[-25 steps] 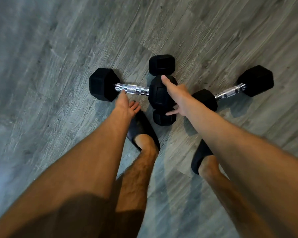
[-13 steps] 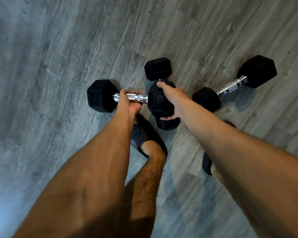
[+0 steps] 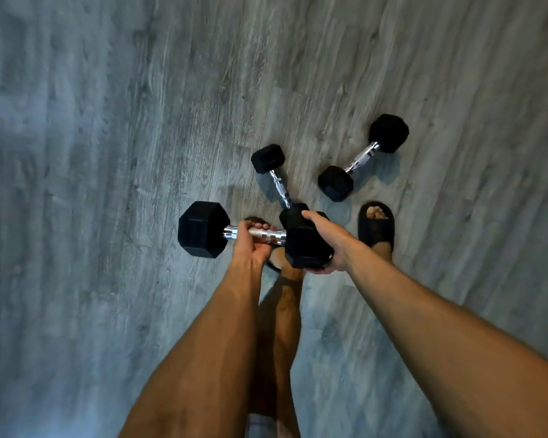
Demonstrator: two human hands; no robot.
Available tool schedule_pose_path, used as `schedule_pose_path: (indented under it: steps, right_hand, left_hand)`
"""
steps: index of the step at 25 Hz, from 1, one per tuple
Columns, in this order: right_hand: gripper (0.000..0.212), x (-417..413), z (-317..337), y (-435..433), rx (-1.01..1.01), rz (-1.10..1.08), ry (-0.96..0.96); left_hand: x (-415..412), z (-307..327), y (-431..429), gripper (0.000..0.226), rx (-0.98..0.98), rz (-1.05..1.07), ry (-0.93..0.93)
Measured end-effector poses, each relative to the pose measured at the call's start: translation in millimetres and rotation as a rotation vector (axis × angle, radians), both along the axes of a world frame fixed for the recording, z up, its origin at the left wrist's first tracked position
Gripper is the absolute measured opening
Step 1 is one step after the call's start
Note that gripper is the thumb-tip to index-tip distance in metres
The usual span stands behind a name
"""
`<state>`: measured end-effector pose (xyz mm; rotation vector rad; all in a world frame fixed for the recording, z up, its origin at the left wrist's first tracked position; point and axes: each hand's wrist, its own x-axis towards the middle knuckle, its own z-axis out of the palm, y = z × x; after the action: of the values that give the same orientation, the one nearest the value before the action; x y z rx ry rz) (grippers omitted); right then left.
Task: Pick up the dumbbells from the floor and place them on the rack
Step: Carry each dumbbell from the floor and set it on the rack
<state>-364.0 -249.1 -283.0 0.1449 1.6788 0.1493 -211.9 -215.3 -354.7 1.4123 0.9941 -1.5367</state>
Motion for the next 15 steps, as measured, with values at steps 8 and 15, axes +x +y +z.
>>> schedule_pose_path:
  steps: [8, 15]
  right_hand:
    - [0.063, -40.9, 192.8, 44.1, -0.156, -0.188, 0.088]
    - [0.080, -113.2, 294.4, 104.5, -0.189, -0.369, 0.067]
  left_hand:
    - [-31.4, 177.2, 16.5, 0.023, -0.058, -0.193, 0.033]
    - [-101.2, 310.2, 33.4, 0.029, -0.076, -0.429, 0.006]
